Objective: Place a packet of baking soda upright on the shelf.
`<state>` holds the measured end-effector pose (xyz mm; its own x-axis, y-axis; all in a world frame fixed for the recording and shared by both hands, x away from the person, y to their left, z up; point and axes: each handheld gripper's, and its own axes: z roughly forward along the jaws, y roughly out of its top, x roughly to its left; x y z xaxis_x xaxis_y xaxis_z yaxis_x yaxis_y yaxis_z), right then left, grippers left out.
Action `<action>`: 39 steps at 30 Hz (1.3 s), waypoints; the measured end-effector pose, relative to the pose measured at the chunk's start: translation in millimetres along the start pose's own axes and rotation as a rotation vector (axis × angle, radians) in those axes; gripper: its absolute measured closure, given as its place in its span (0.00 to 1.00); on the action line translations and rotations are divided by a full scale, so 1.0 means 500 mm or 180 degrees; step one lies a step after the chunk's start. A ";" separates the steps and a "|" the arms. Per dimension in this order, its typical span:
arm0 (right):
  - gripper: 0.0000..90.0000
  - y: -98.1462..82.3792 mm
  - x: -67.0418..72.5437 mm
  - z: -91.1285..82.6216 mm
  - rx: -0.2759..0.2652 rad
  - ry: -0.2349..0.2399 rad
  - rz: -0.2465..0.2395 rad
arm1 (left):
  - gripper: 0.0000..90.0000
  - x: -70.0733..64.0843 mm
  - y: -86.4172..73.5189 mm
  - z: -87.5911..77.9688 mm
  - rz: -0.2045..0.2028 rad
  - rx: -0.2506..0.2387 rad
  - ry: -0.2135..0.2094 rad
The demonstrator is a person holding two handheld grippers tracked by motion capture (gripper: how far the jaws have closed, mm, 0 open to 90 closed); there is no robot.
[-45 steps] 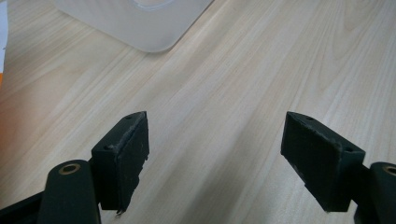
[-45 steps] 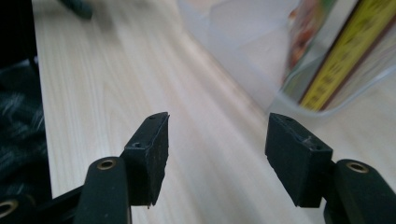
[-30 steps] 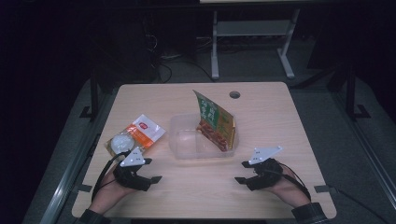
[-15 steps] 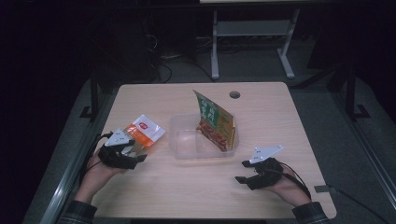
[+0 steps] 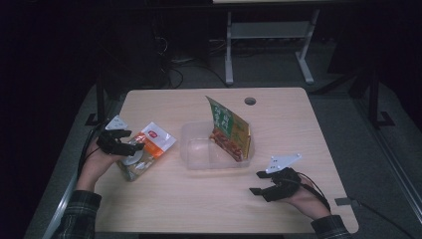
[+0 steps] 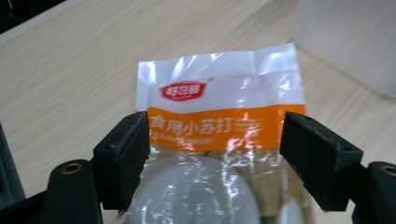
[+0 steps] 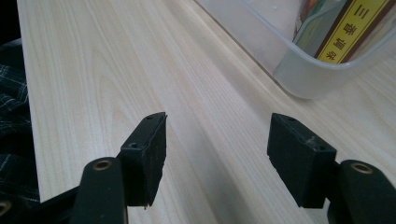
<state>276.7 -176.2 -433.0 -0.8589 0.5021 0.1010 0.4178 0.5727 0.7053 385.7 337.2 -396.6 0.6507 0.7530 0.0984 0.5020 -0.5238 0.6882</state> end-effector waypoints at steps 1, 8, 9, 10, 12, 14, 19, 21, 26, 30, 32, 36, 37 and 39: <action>0.41 0.000 0.000 -0.001 -0.0002 0.0002 0.0020 | 0.26 0.006 -0.002 0.005 -0.0020 0.0033 0.0009; 0.41 0.000 -0.002 -0.006 -0.0050 0.0012 0.0044 | 0.26 0.046 -0.018 0.042 -0.0170 0.0202 0.0013; 0.41 0.000 -0.002 -0.006 -0.0046 0.0011 0.0041 | 0.25 0.051 -0.020 0.047 -0.0199 0.0216 0.0006; 0.41 0.000 -0.002 -0.005 -0.0046 0.0015 0.0044 | 0.25 0.054 -0.022 0.053 -0.0255 0.0211 -0.0015; 0.41 0.000 -0.001 -0.004 -0.0051 0.0021 0.0035 | 0.25 0.063 -0.026 0.063 -0.0299 0.0235 -0.0023; 0.41 0.000 -0.001 -0.004 -0.0053 0.0026 0.0034 | 0.25 0.071 -0.031 0.074 -0.0339 0.0270 -0.0031; 0.41 0.000 -0.003 -0.002 -0.0052 0.0036 0.0043 | 0.25 0.080 -0.044 0.097 -0.0389 0.0410 -0.0066; 0.41 0.000 -0.002 -0.002 -0.0055 0.0039 0.0040 | 0.25 0.084 -0.047 0.100 -0.0453 0.0419 -0.0119; 0.41 0.001 0.001 -0.003 -0.0069 0.0040 0.0039 | 0.37 0.079 -0.048 0.101 -0.0415 0.0470 -0.0218; 0.41 0.002 0.002 -0.002 -0.0063 0.0049 0.0032 | 0.44 0.080 -0.050 0.106 -0.0446 0.0514 -0.0339; 0.41 0.003 0.003 -0.002 -0.0061 0.0054 0.0033 | 0.49 0.082 -0.052 0.107 -0.0488 0.0501 -0.0396; 0.41 0.003 0.003 -0.002 -0.0064 0.0052 0.0034 | 0.56 0.083 -0.053 0.107 -0.0528 0.0497 -0.0482; 0.41 0.003 0.003 -0.002 -0.0065 0.0052 0.0035 | 0.59 0.082 -0.053 0.108 -0.0531 0.0496 -0.0488; 0.41 0.004 0.003 -0.002 -0.0068 0.0053 0.0031 | 0.64 0.081 -0.053 0.107 -0.0526 0.0484 -0.0457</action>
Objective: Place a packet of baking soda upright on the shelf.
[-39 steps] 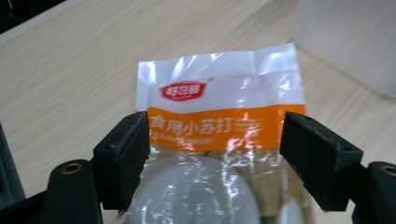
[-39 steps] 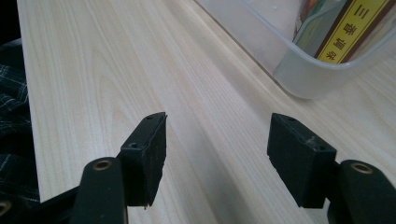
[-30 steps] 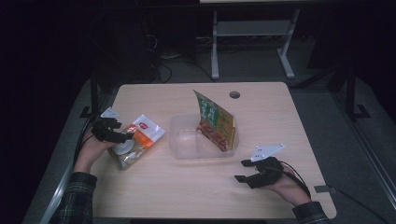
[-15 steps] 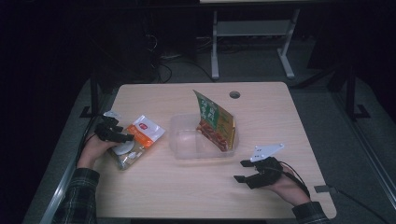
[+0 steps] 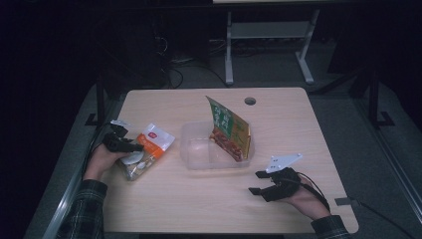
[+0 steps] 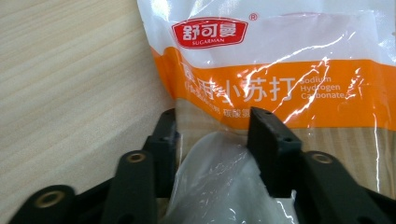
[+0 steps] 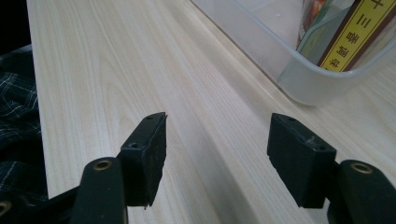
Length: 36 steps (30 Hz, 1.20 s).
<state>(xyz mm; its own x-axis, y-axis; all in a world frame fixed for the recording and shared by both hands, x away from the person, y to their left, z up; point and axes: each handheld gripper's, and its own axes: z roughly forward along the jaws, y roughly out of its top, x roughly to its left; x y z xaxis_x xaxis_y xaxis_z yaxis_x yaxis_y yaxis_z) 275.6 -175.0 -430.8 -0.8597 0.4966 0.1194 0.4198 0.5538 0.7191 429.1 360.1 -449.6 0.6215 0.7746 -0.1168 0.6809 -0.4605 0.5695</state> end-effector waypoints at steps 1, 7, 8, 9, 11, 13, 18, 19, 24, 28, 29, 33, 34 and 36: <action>0.41 0.000 0.000 0.000 0.0003 -0.0001 0.0000 | 0.68 0.000 0.000 -0.001 0.0014 0.0007 0.0019; 0.41 -0.001 0.000 -0.001 0.0002 -0.0004 0.0002 | 0.90 -0.004 -0.005 -0.003 0.0037 -0.0040 0.0110; 0.41 0.000 0.000 -0.001 0.0004 -0.0003 0.0002 | 0.91 -0.006 -0.004 -0.003 0.0047 -0.0040 0.0124; 0.41 0.000 0.000 -0.001 0.0004 -0.0002 0.0003 | 0.94 -0.006 -0.004 -0.003 0.0061 -0.0035 0.0139; 0.41 -0.001 0.000 -0.001 0.0004 -0.0001 0.0003 | 0.97 -0.007 -0.005 -0.004 0.0058 -0.0041 0.0161; 0.41 -0.001 0.000 -0.001 0.0007 -0.0003 0.0000 | 0.98 -0.009 -0.004 -0.007 0.0082 -0.0016 0.0187; 0.41 -0.001 -0.001 -0.002 0.0001 -0.0007 -0.0012 | 0.99 -0.015 -0.005 -0.013 0.0025 -0.0072 0.0232; 0.41 -0.001 -0.001 -0.003 -0.0001 -0.0012 -0.0013 | 0.99 -0.015 -0.006 -0.015 -0.0005 -0.0109 0.0226; 0.41 -0.001 -0.001 -0.005 -0.0006 -0.0010 -0.0018 | 0.99 -0.015 -0.009 -0.041 -0.0065 -0.0268 0.0116; 0.41 -0.001 -0.001 -0.005 -0.0014 -0.0012 -0.0045 | 0.99 -0.026 -0.005 -0.060 -0.0050 -0.0388 0.0065; 0.41 -0.001 0.000 -0.005 -0.0012 -0.0010 -0.0045 | 0.99 -0.029 -0.004 -0.064 -0.0048 -0.0424 0.0048; 0.41 -0.001 0.001 -0.005 -0.0015 -0.0010 -0.0038 | 1.00 -0.043 -0.001 -0.081 -0.0033 -0.0547 0.0022; 0.41 -0.001 0.000 -0.005 -0.0015 -0.0011 -0.0038 | 1.00 -0.046 -0.001 -0.087 -0.0028 -0.0586 0.0008; 0.41 -0.001 0.001 -0.005 -0.0015 -0.0007 -0.0040 | 1.00 -0.049 -0.002 -0.096 -0.0002 -0.0619 -0.0007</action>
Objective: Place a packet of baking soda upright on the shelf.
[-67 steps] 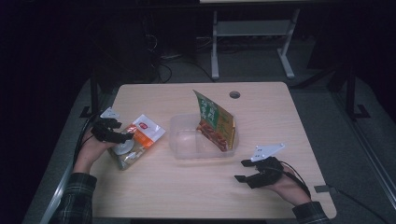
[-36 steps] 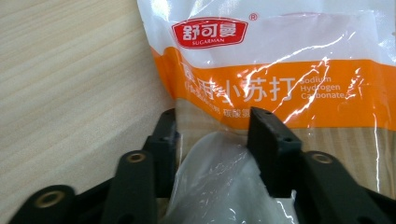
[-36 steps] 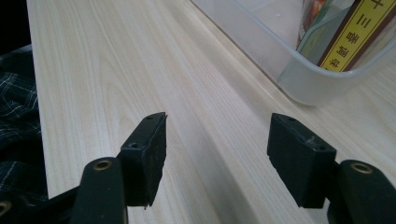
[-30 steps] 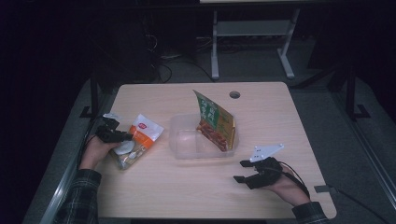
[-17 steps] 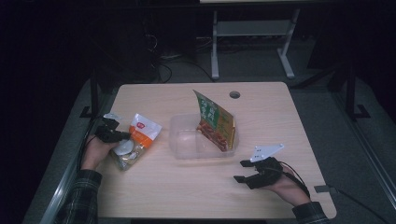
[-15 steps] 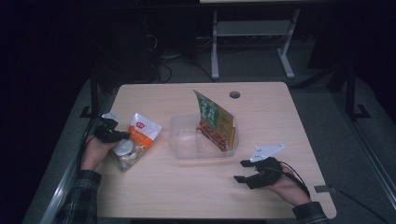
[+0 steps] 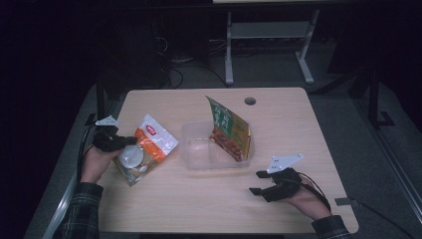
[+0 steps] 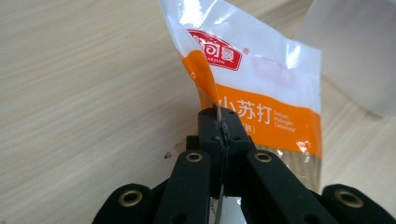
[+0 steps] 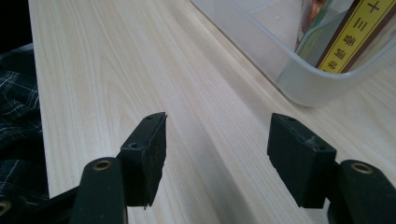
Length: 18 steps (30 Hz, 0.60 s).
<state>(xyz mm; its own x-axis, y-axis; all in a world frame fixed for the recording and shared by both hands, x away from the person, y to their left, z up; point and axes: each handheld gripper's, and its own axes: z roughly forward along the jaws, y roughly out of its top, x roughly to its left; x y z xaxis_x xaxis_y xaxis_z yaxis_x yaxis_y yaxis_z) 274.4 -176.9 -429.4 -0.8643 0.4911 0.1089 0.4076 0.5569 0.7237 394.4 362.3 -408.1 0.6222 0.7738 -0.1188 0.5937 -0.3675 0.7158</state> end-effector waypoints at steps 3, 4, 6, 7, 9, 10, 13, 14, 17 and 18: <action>0.41 0.000 0.001 0.000 -0.0007 0.0000 -0.0007 | 1.00 -0.006 0.001 -0.009 -0.0022 -0.0091 -0.0037; 0.41 0.000 0.001 0.000 -0.0009 0.0000 -0.0003 | 1.00 -0.008 0.002 -0.013 -0.0015 -0.0112 -0.0053; 0.41 0.000 0.002 0.000 -0.0019 -0.0001 -0.0013 | 1.00 -0.014 0.004 -0.022 0.0000 -0.0165 -0.0080; 0.41 0.000 0.002 0.000 -0.0023 0.0002 -0.0018 | 1.00 -0.017 0.005 -0.025 -0.0005 -0.0197 -0.0097; 0.41 0.000 0.002 0.000 -0.0023 0.0000 -0.0014 | 1.00 -0.024 0.007 -0.035 0.0024 -0.0242 -0.0126; 0.41 0.000 0.003 0.000 -0.0024 0.0000 -0.0012 | 1.00 -0.026 0.008 -0.040 0.0044 -0.0258 -0.0134; 0.41 0.000 0.003 0.000 -0.0026 0.0005 -0.0019 | 1.00 -0.036 0.011 -0.055 0.0074 -0.0321 -0.0150; 0.41 0.000 0.003 0.000 -0.0027 0.0007 -0.0020 | 1.00 -0.039 0.011 -0.061 0.0076 -0.0335 -0.0156; 0.41 0.001 0.002 0.000 -0.0038 0.0003 -0.0023 | 1.00 -0.048 0.013 -0.076 0.0098 -0.0391 -0.0148; 0.41 0.001 0.003 -0.001 -0.0040 0.0003 -0.0019 | 1.00 -0.052 0.014 -0.084 0.0116 -0.0425 -0.0140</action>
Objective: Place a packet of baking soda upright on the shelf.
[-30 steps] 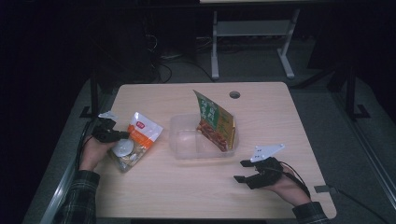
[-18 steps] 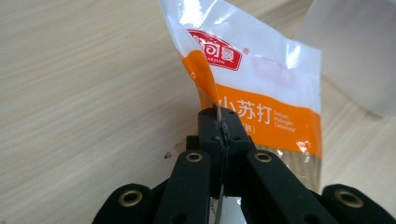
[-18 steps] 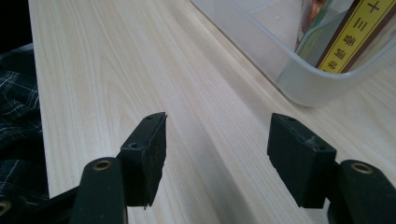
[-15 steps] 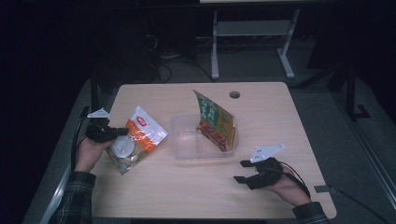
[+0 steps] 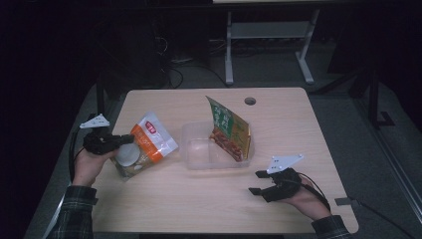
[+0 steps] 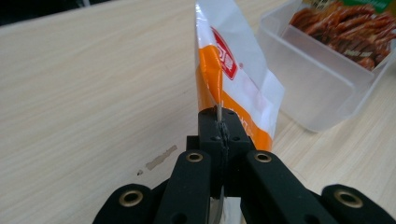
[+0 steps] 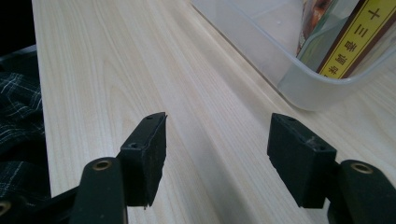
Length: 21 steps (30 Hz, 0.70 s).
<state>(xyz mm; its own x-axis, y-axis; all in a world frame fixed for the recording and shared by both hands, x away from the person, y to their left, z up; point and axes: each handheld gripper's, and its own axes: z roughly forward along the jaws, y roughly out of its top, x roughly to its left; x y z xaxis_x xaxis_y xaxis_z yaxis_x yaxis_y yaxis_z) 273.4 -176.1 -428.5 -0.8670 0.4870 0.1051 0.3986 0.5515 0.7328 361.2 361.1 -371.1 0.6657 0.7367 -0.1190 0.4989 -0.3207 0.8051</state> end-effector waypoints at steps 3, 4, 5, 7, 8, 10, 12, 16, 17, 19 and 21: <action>0.42 0.001 0.001 0.001 -0.0013 0.0007 -0.0014 | 1.00 -0.011 0.007 -0.020 0.0037 -0.0103 0.0011; 0.42 0.001 0.001 0.001 -0.0023 0.0004 -0.0010 | 1.00 -0.015 0.010 -0.028 0.0060 -0.0124 0.0015; 0.42 0.002 0.002 0.000 -0.0022 0.0014 -0.0005 | 1.00 -0.020 0.013 -0.034 0.0075 -0.0155 0.0021; 0.42 0.003 0.002 0.000 -0.0046 0.0021 -0.0001 | 1.00 -0.029 0.020 -0.046 0.0095 -0.0214 0.0001; 0.42 0.003 0.002 0.000 -0.0054 0.0021 0.0004 | 1.00 -0.037 0.025 -0.053 0.0113 -0.0251 -0.0016; 0.43 0.004 0.001 -0.001 -0.0058 0.0035 0.0030 | 1.00 -0.053 0.033 -0.064 0.0152 -0.0292 -0.0025; 0.43 0.005 0.002 -0.002 -0.0074 0.0035 0.0038 | 1.00 -0.068 0.042 -0.074 0.0211 -0.0315 -0.0048; 0.43 0.008 0.005 -0.004 -0.0105 0.0057 0.0072 | 1.00 -0.099 0.055 -0.086 0.0208 -0.0427 -0.0132; 0.43 0.009 0.005 -0.004 -0.0123 0.0073 0.0075 | 1.00 -0.106 0.058 -0.088 0.0242 -0.0413 -0.0154; 0.43 0.011 0.007 -0.005 -0.0160 0.0086 0.0110 | 1.00 -0.123 0.062 -0.086 0.0257 -0.0433 -0.0214; 0.43 0.015 0.008 -0.007 -0.0222 0.0106 0.0120 | 1.00 -0.136 0.065 -0.081 0.0307 -0.0414 -0.0248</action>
<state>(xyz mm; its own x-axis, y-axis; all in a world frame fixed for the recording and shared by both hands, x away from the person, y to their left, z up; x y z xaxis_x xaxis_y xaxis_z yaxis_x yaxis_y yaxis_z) 272.0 -172.0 -420.2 -0.8618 0.4831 0.1548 0.4103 0.4842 0.7728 309.5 324.6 -313.2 0.7505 0.6563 -0.0781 0.3580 -0.3042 0.8828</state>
